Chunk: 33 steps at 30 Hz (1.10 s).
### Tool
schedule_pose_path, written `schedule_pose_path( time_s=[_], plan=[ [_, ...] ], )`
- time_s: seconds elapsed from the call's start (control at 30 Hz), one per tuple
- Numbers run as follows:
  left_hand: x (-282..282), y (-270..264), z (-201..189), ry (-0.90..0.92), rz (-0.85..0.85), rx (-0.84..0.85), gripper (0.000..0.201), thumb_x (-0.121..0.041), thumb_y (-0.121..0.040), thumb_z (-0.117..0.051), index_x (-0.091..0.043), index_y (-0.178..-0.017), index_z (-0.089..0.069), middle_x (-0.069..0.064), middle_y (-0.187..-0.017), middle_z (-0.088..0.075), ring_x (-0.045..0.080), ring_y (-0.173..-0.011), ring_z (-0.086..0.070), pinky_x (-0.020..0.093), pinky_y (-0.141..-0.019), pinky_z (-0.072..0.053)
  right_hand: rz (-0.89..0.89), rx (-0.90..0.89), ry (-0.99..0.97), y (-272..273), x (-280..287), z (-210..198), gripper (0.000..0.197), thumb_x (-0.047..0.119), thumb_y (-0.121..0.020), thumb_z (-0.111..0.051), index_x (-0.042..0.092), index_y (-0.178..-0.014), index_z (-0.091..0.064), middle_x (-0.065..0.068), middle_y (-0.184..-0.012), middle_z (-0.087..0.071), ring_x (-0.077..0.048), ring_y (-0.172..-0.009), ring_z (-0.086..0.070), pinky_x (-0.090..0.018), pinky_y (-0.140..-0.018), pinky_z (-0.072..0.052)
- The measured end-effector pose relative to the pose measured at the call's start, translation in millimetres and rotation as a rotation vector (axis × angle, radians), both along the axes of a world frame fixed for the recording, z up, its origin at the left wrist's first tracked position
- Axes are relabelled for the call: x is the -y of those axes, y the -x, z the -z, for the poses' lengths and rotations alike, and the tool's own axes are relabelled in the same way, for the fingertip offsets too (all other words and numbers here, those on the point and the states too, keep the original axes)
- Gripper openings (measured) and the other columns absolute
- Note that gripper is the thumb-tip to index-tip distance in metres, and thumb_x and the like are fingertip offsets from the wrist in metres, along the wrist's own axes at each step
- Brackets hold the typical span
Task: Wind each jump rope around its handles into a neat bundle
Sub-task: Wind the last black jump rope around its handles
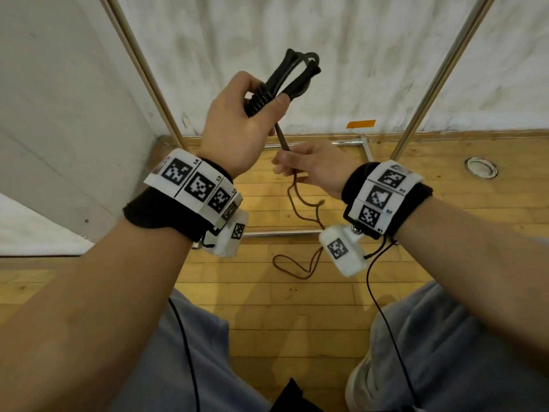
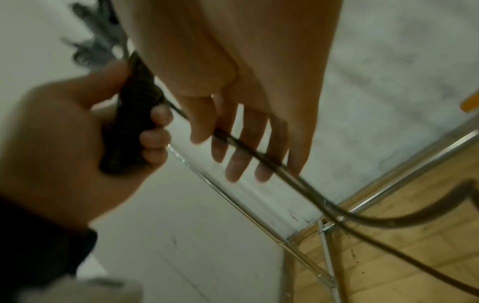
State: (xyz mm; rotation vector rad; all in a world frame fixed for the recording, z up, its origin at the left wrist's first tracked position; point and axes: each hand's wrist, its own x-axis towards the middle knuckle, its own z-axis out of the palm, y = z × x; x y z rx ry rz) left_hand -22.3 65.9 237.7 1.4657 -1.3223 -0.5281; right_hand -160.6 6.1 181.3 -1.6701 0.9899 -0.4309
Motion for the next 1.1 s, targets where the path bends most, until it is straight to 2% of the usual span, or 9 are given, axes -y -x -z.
schedule_pose_path(
  time_s=[0.07, 0.17, 0.3, 0.5, 0.6, 0.7, 0.77, 0.9, 1.1],
  plan=[
    [2, -2, -1, 0.011, -0.047, 0.014, 0.024, -0.037, -0.086, -0.059, -0.017, -0.094, -0.049, 0.008, -0.077, -0.066, 0.014, -0.056, -0.058, 0.036, -0.056, -0.048, 0.003, 0.116, -0.108, 2, 1, -3, 0.01, 0.026, -0.091, -0.059, 0.021, -0.088, -0.067, 0.0, -0.084, -0.073, -0.021, -0.09, -0.067, -0.041, -0.097, -0.046],
    [5, -8, -1, -0.012, -0.125, 0.031, 0.026, -0.039, -0.087, -0.059, -0.02, -0.099, -0.045, 0.006, -0.085, -0.067, 0.023, -0.073, -0.064, 0.045, -0.072, -0.055, 0.094, 0.192, -0.004, 3, 1, -10, 0.021, 0.021, -0.095, -0.051, 0.015, -0.079, -0.062, 0.004, -0.06, -0.058, -0.012, -0.058, -0.055, -0.031, -0.071, -0.047],
    [5, -18, 2, -0.107, -0.126, 0.108, 0.028, -0.037, -0.087, -0.06, -0.02, -0.103, -0.044, 0.003, -0.093, -0.067, 0.022, -0.08, -0.067, 0.045, -0.077, -0.055, 0.115, 0.098, 0.132, -1, -3, -14, 0.039, 0.031, -0.099, -0.039, 0.019, -0.065, -0.051, 0.007, -0.055, -0.04, -0.009, -0.045, -0.033, -0.025, -0.049, -0.03],
    [2, -34, 3, -0.22, -0.076, 0.202, 0.028, -0.038, -0.088, -0.062, -0.02, -0.105, -0.049, 0.004, -0.097, -0.066, 0.024, -0.084, -0.065, 0.045, -0.082, -0.054, 0.106, -0.092, 0.39, 1, -7, -15, 0.048, 0.046, -0.097, -0.038, 0.018, -0.057, -0.034, 0.004, -0.054, -0.033, -0.01, -0.044, -0.028, -0.027, -0.05, -0.026],
    [2, -37, 4, -0.209, -0.08, 0.215, 0.031, -0.037, -0.088, -0.061, -0.02, -0.113, -0.054, 0.001, -0.098, -0.066, 0.022, -0.087, -0.064, 0.041, -0.083, -0.053, 0.028, -0.215, 0.483, 2, -6, -19, 0.052, 0.053, -0.092, -0.043, 0.016, -0.056, -0.037, 0.005, -0.05, -0.033, -0.012, -0.044, -0.031, -0.027, -0.05, -0.028],
    [5, -38, 10, -0.224, -0.12, 0.336, 0.033, -0.04, -0.09, -0.059, -0.019, -0.115, -0.054, -0.013, -0.087, -0.056, 0.005, -0.078, -0.055, 0.019, -0.065, -0.042, -0.019, -0.281, 0.482, -2, -5, -20, 0.053, 0.052, -0.093, -0.043, 0.017, -0.054, -0.034, 0.004, -0.049, -0.032, -0.013, -0.044, -0.03, -0.028, -0.05, -0.028],
    [7, -40, 15, -0.272, -0.13, 0.394, 0.035, -0.041, -0.091, -0.057, -0.018, -0.116, -0.051, -0.016, -0.084, -0.05, 0.003, -0.073, -0.049, 0.015, -0.058, -0.032, -0.036, -0.294, 0.541, -4, -7, -22, 0.051, 0.049, -0.094, -0.043, 0.019, -0.054, -0.033, 0.005, -0.049, -0.032, -0.013, -0.045, -0.031, -0.027, -0.049, -0.026],
    [9, -43, 21, -0.362, -0.085, 0.474, 0.038, -0.041, -0.092, -0.057, -0.016, -0.117, -0.044, -0.004, -0.093, -0.058, 0.013, -0.079, -0.055, 0.023, -0.058, -0.036, -0.059, -0.302, 0.652, 0, -9, -26, 0.049, 0.041, -0.095, -0.046, 0.018, -0.053, -0.038, 0.004, -0.05, -0.035, -0.013, -0.047, -0.034, -0.027, -0.049, -0.026],
    [12, -35, 27, -0.402, -0.058, 0.46, 0.039, -0.036, -0.091, -0.059, -0.014, -0.117, -0.04, 0.006, -0.101, -0.065, 0.024, -0.088, -0.065, 0.041, -0.076, -0.053, -0.053, -0.34, 0.574, 7, -8, -31, 0.05, 0.038, -0.099, -0.037, 0.005, -0.065, -0.054, 0.001, -0.051, -0.038, -0.014, -0.048, -0.038, -0.029, -0.051, -0.031]
  ],
)
